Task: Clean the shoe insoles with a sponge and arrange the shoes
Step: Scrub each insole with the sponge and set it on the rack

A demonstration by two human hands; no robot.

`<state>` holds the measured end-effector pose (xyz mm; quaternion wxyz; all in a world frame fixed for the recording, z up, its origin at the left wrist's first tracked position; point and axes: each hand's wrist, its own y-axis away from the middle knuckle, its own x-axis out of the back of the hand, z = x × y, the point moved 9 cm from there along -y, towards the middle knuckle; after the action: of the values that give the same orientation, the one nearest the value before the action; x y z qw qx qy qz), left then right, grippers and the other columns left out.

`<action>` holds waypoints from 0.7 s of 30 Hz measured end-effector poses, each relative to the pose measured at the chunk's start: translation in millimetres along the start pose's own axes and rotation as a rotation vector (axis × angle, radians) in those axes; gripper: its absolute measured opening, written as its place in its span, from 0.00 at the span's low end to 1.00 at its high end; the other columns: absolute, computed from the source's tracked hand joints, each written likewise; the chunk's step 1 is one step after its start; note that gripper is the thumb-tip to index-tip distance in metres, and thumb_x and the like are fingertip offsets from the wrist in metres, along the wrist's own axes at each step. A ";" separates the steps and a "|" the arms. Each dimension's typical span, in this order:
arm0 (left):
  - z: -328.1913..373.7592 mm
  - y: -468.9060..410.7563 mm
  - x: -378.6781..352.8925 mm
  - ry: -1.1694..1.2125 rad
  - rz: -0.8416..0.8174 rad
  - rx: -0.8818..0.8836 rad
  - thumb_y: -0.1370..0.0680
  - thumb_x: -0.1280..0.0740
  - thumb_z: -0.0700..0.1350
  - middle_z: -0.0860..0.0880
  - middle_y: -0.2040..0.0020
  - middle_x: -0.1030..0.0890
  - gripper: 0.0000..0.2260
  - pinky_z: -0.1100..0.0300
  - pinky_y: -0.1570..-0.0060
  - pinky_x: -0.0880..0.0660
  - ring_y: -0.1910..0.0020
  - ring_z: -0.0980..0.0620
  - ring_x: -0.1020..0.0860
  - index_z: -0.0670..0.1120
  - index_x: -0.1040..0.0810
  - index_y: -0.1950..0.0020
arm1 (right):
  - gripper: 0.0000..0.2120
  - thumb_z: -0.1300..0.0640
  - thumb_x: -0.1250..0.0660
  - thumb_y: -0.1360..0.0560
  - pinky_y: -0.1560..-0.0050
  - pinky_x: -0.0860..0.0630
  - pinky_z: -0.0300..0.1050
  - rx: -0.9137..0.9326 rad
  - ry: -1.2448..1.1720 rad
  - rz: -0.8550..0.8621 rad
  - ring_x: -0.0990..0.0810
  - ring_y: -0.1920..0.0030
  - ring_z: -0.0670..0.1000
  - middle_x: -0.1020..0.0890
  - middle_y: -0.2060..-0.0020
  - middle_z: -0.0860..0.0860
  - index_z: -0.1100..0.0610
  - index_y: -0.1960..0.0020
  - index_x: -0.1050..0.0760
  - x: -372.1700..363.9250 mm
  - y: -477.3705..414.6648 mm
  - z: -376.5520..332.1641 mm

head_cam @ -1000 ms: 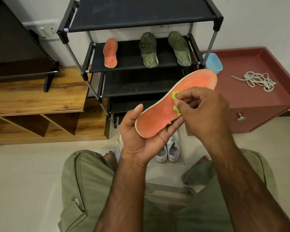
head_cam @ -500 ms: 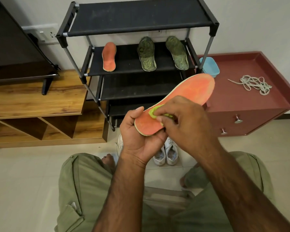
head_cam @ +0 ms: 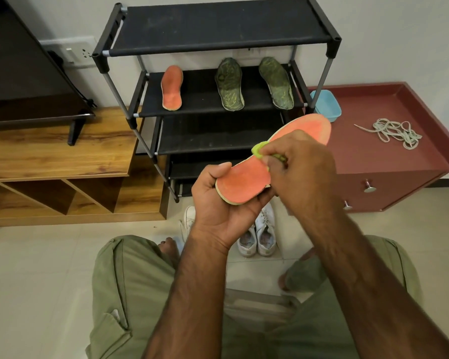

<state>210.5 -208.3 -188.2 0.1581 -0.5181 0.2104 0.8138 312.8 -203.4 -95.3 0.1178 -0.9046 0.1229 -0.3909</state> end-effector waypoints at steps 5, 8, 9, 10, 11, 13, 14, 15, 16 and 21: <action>2.8 -1.4 2.6 0.002 -0.005 -0.003 0.25 0.42 0.49 0.36 0.42 0.22 0.23 0.45 0.35 0.28 0.42 0.39 0.23 0.34 0.25 0.39 | 0.07 0.57 0.26 0.24 0.47 0.23 0.42 0.012 -0.017 -0.130 0.19 0.50 0.46 0.17 0.50 0.46 0.49 0.47 0.13 -11.1 3.9 -3.9; 2.4 -4.8 -0.2 0.027 0.005 -0.006 0.26 0.39 0.48 0.34 0.37 0.26 0.25 0.42 0.27 0.34 0.37 0.37 0.26 0.35 0.29 0.35 | 0.08 0.57 0.27 0.22 0.46 0.23 0.44 -0.092 0.070 0.008 0.19 0.49 0.48 0.18 0.48 0.47 0.47 0.46 0.14 6.5 -3.9 9.1; 1.8 -5.8 -0.7 0.024 0.004 0.003 0.26 0.39 0.49 0.34 0.37 0.25 0.25 0.43 0.26 0.36 0.37 0.37 0.27 0.35 0.29 0.34 | 0.08 0.57 0.27 0.23 0.46 0.23 0.45 -0.067 0.060 -0.012 0.19 0.49 0.48 0.18 0.48 0.47 0.47 0.46 0.14 2.5 -0.8 4.2; 1.6 -6.4 0.3 0.026 0.005 0.013 0.25 0.39 0.49 0.35 0.39 0.25 0.24 0.45 0.25 0.38 0.37 0.38 0.26 0.35 0.29 0.34 | 0.08 0.57 0.27 0.23 0.45 0.22 0.45 -0.028 0.018 -0.072 0.19 0.49 0.47 0.18 0.48 0.47 0.47 0.46 0.14 -6.9 5.0 -4.0; 1.1 -6.4 2.8 0.035 0.012 0.025 0.24 0.39 0.50 0.36 0.40 0.25 0.24 0.46 0.24 0.39 0.37 0.39 0.26 0.35 0.29 0.34 | 0.08 0.57 0.26 0.24 0.44 0.22 0.45 0.004 -0.045 -0.150 0.19 0.50 0.46 0.17 0.48 0.46 0.48 0.46 0.13 -17.5 12.0 -11.7; -0.3 -5.3 8.0 0.046 0.030 0.044 0.22 0.40 0.51 0.37 0.42 0.23 0.22 0.47 0.24 0.37 0.39 0.40 0.24 0.35 0.27 0.37 | 0.08 0.56 0.24 0.25 0.43 0.21 0.46 0.002 -0.130 -0.235 0.19 0.50 0.44 0.16 0.50 0.44 0.47 0.48 0.13 -28.4 18.4 -14.7; -1.2 -4.8 8.9 0.045 0.036 0.045 0.22 0.40 0.51 0.37 0.43 0.22 0.21 0.47 0.25 0.36 0.39 0.40 0.23 0.35 0.26 0.39 | 0.08 0.56 0.24 0.25 0.44 0.20 0.47 -0.032 -0.141 -0.209 0.19 0.51 0.43 0.16 0.50 0.43 0.46 0.48 0.13 -27.0 15.8 -9.7; -2.3 -4.8 8.6 0.045 0.039 0.042 0.21 0.41 0.51 0.37 0.43 0.21 0.20 0.47 0.25 0.37 0.40 0.41 0.22 0.36 0.24 0.40 | 0.08 0.56 0.25 0.24 0.44 0.20 0.48 -0.064 -0.126 -0.144 0.19 0.52 0.44 0.16 0.50 0.43 0.45 0.48 0.13 -21.4 11.9 -4.4; -4.0 -3.4 7.7 0.054 0.038 0.043 0.21 0.40 0.51 0.37 0.43 0.21 0.20 0.47 0.24 0.39 0.40 0.41 0.23 0.37 0.24 0.40 | 0.08 0.56 0.26 0.24 0.45 0.20 0.50 -0.079 -0.090 -0.080 0.19 0.52 0.44 0.17 0.50 0.44 0.45 0.48 0.13 -16.4 10.8 -3.1; -8.1 0.7 13.2 0.074 0.055 0.067 0.21 0.39 0.53 0.37 0.42 0.22 0.22 0.47 0.23 0.38 0.35 0.40 0.25 0.35 0.20 0.43 | 0.08 0.55 0.24 0.25 0.44 0.20 0.49 -0.024 -0.208 -0.275 0.17 0.51 0.43 0.15 0.52 0.42 0.45 0.48 0.13 -42.6 29.8 -22.7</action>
<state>211.0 -212.5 -203.1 0.1448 -0.5363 0.2574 0.7907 263.9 -220.7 -118.3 0.0643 -0.9498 -0.0103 -0.3061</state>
